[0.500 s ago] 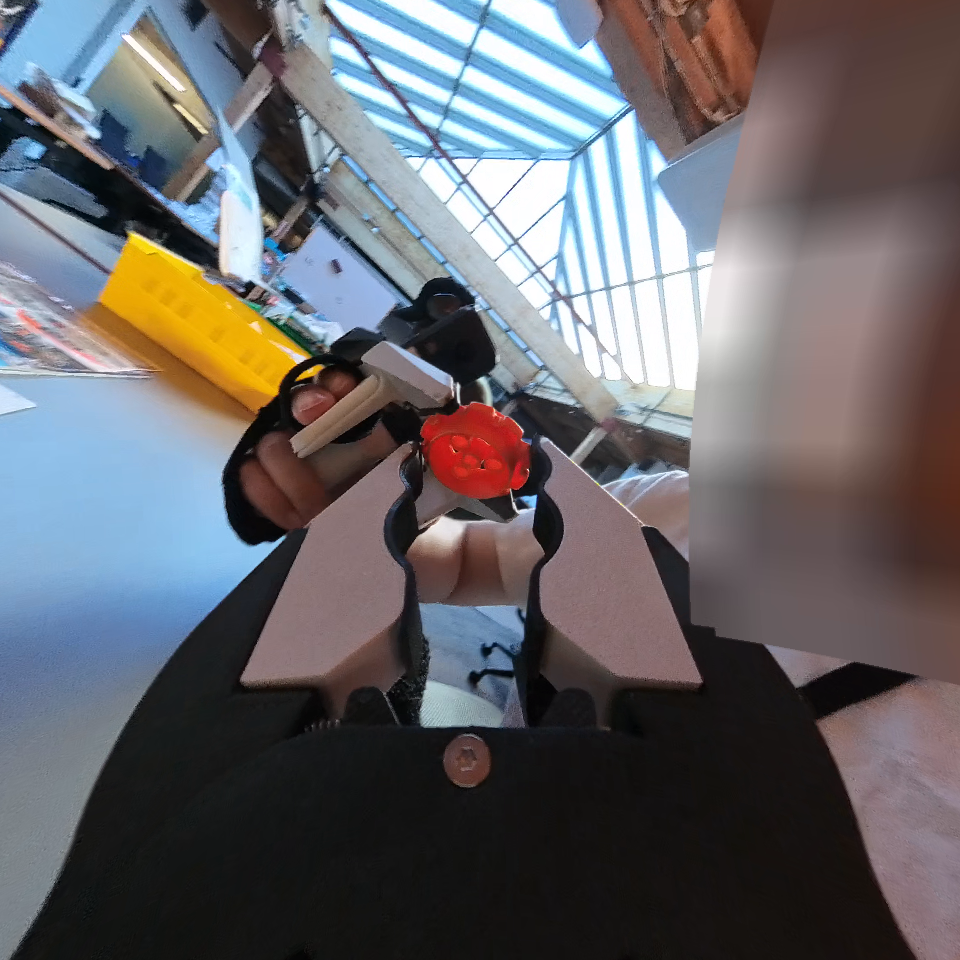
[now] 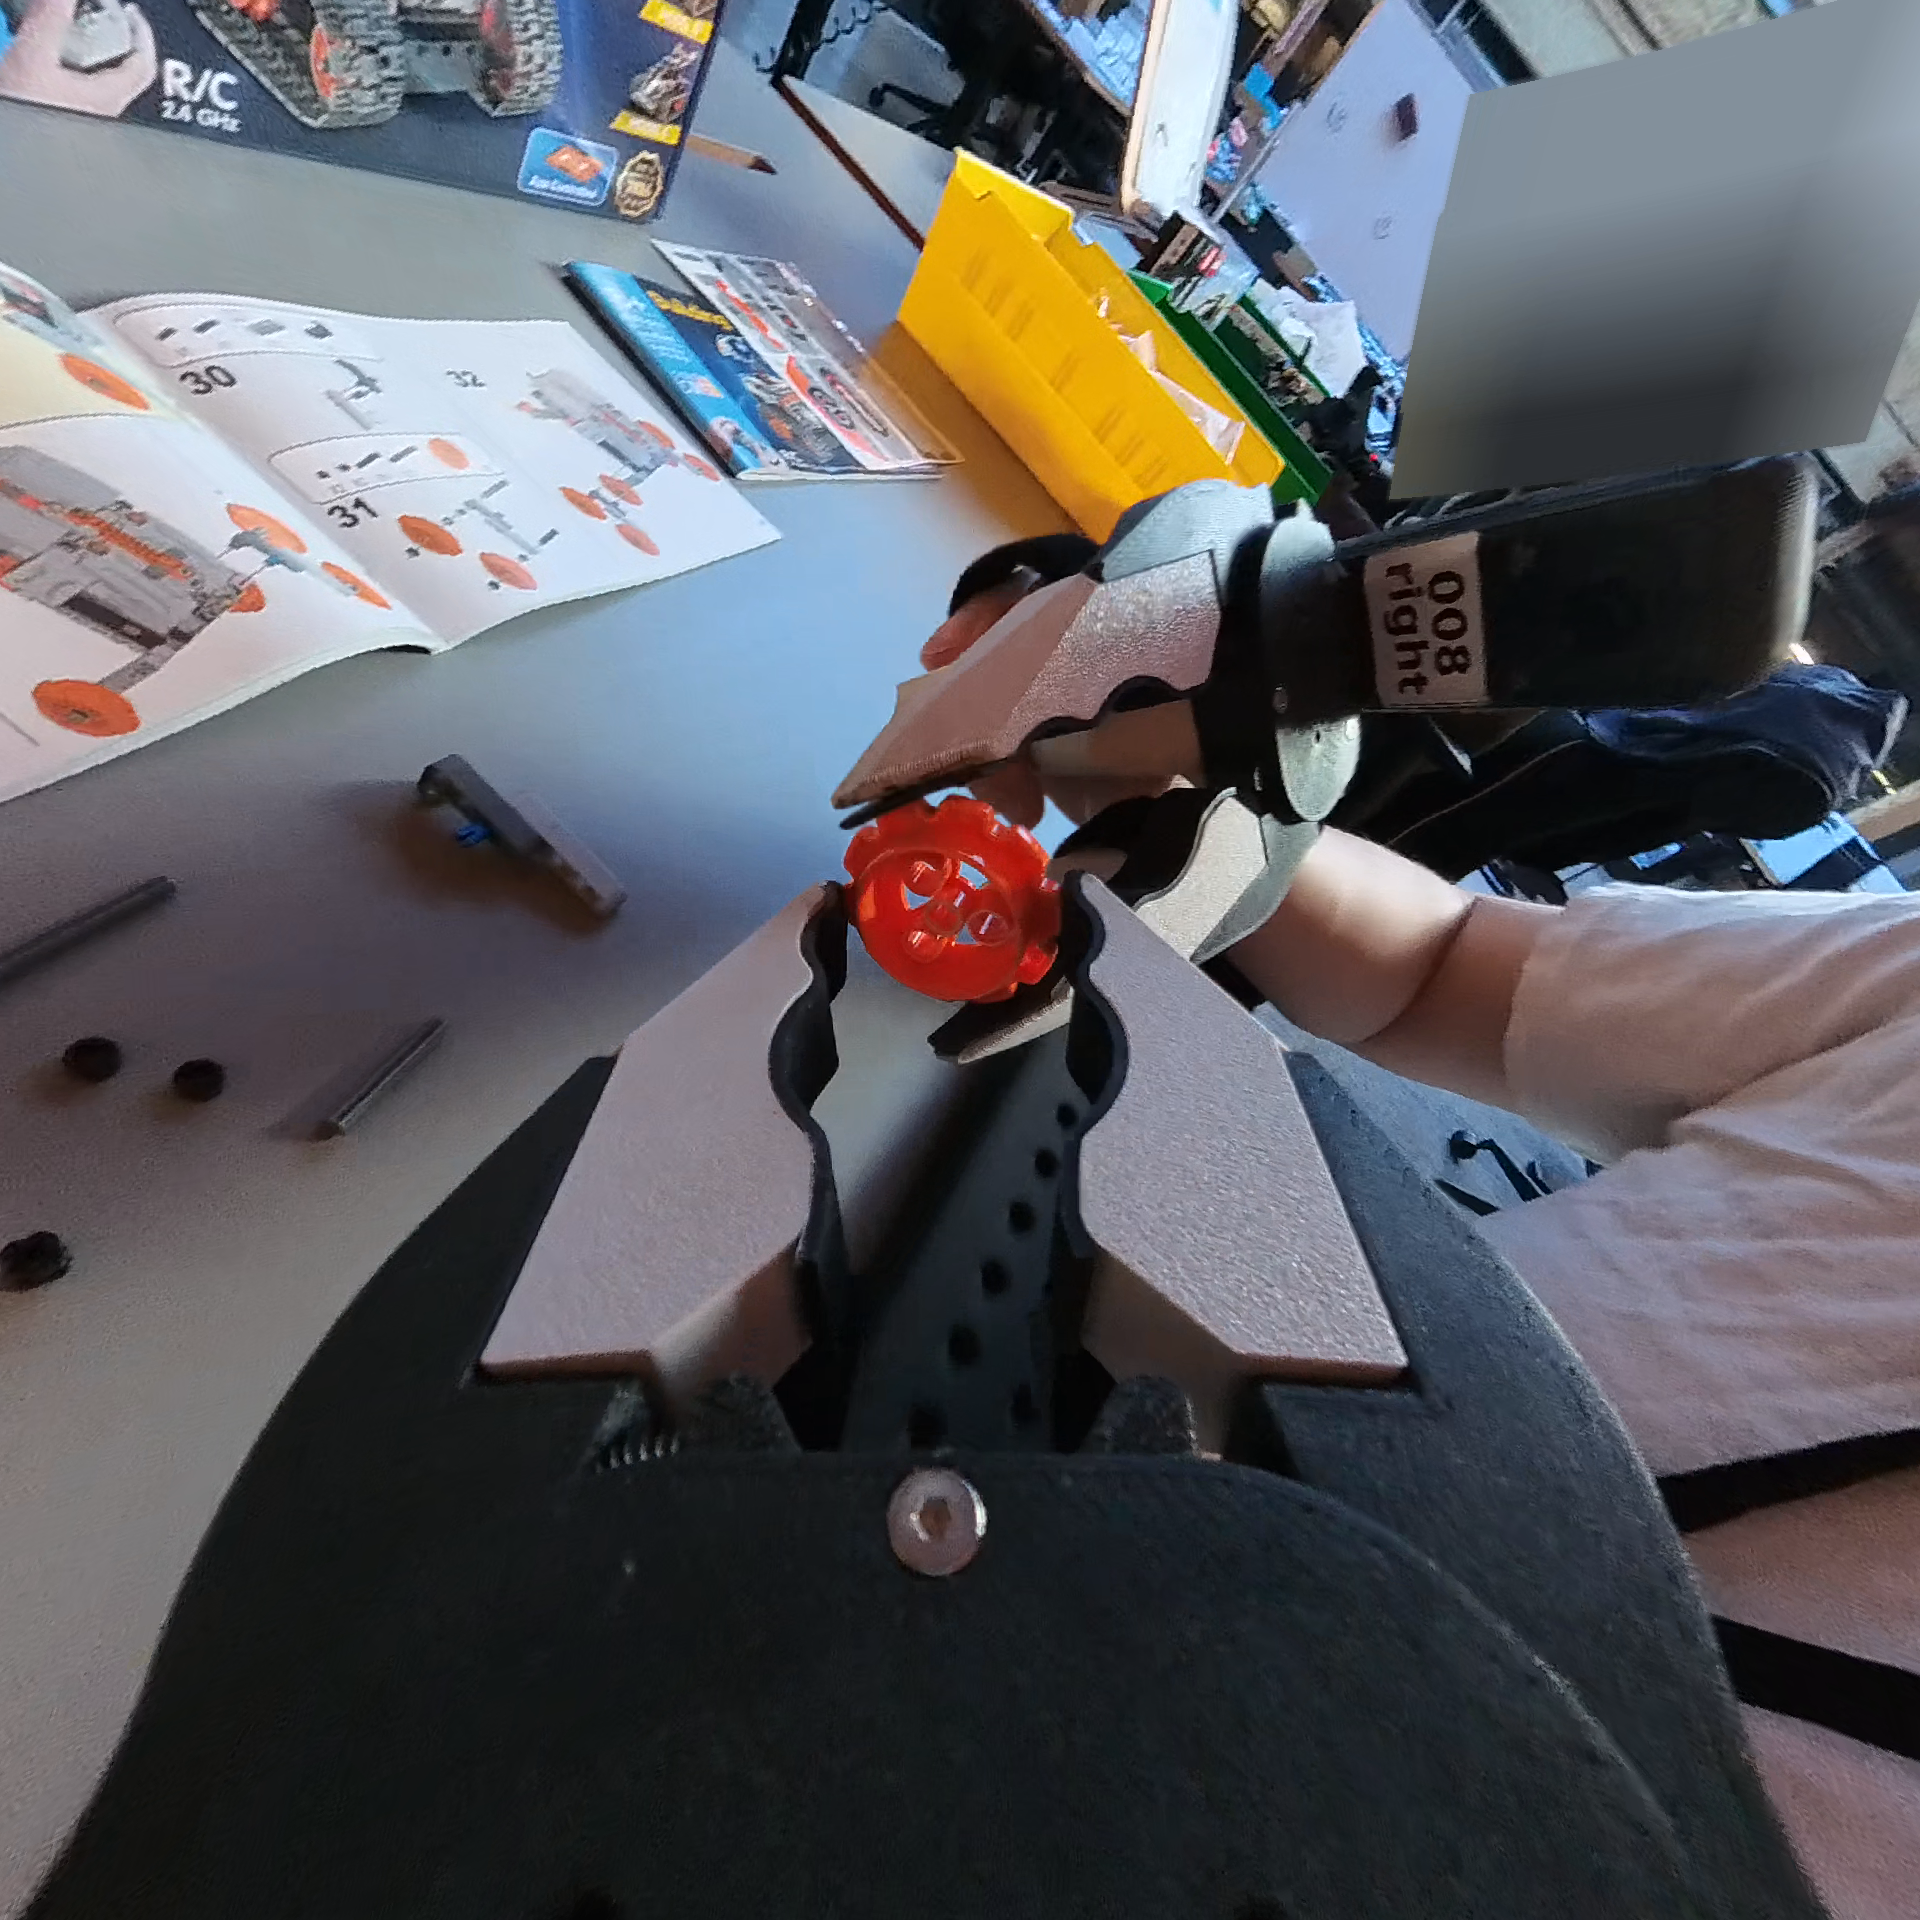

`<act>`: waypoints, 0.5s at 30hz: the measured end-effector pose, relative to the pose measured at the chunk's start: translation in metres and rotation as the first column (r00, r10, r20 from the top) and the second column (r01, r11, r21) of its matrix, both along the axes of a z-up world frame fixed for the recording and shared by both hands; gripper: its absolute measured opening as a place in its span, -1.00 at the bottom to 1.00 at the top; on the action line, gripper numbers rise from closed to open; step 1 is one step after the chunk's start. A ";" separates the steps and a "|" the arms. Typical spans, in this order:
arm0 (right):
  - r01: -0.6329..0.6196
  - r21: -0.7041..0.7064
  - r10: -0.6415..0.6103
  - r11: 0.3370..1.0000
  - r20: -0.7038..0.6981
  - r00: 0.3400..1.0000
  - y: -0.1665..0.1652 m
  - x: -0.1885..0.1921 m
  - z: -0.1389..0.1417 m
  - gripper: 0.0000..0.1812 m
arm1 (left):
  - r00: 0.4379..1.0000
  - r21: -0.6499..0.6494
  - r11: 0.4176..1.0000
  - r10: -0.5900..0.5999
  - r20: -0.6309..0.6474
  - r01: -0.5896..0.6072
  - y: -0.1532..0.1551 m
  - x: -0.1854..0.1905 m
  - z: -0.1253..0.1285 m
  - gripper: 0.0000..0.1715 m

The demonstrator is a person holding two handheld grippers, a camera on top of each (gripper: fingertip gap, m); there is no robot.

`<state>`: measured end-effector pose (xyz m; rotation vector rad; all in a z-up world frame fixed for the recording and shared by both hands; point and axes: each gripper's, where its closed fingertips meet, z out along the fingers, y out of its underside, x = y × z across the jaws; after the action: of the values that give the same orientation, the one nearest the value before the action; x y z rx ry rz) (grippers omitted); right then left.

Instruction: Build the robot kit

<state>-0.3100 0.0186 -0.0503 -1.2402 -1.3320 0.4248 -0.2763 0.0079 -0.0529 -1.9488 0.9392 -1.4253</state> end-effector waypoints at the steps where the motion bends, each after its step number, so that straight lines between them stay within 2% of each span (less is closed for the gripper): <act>1: 0.006 -0.014 -0.006 1.000 0.009 1.000 0.002 0.000 -0.003 -0.53 | 1.000 0.001 1.000 0.011 -0.013 -0.011 0.002 0.000 -0.003 -0.55; 3: -0.004 -0.005 0.003 1.000 -0.019 1.000 0.003 0.002 0.002 -0.53 | 1.000 0.009 1.000 0.017 0.008 -0.017 0.003 0.001 0.000 -0.55; 5: 0.006 0.020 -0.005 1.000 -0.074 0.997 0.010 0.017 0.014 -0.53 | 0.997 0.011 0.999 0.034 0.076 -0.035 0.005 -0.001 0.012 -0.39; 7: -0.086 -0.072 0.069 0.994 -0.210 0.975 0.009 0.036 0.033 -0.53 | 0.992 0.052 0.998 0.040 0.119 -0.047 0.005 -0.007 0.023 -0.39; 9: -0.229 -0.195 0.131 0.954 -0.417 0.899 0.008 0.061 0.060 -0.53 | 0.991 0.121 0.990 0.050 0.125 -0.065 0.004 -0.015 0.029 -0.38; 11: -0.400 -0.244 0.206 0.884 -0.565 0.799 -0.003 0.083 0.083 -0.54 | 0.989 0.181 0.980 0.060 0.136 -0.084 0.002 -0.022 0.036 -0.38; 15: -0.555 -0.179 0.300 0.812 -0.688 0.661 -0.022 0.108 0.109 -0.53 | 0.981 0.243 0.963 0.070 0.183 -0.115 -0.004 -0.034 0.050 -0.42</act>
<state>-0.2024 -0.0037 0.0584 -0.9139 -0.9492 1.3896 -0.3104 0.0043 -0.0026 -1.6329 0.8896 -1.3265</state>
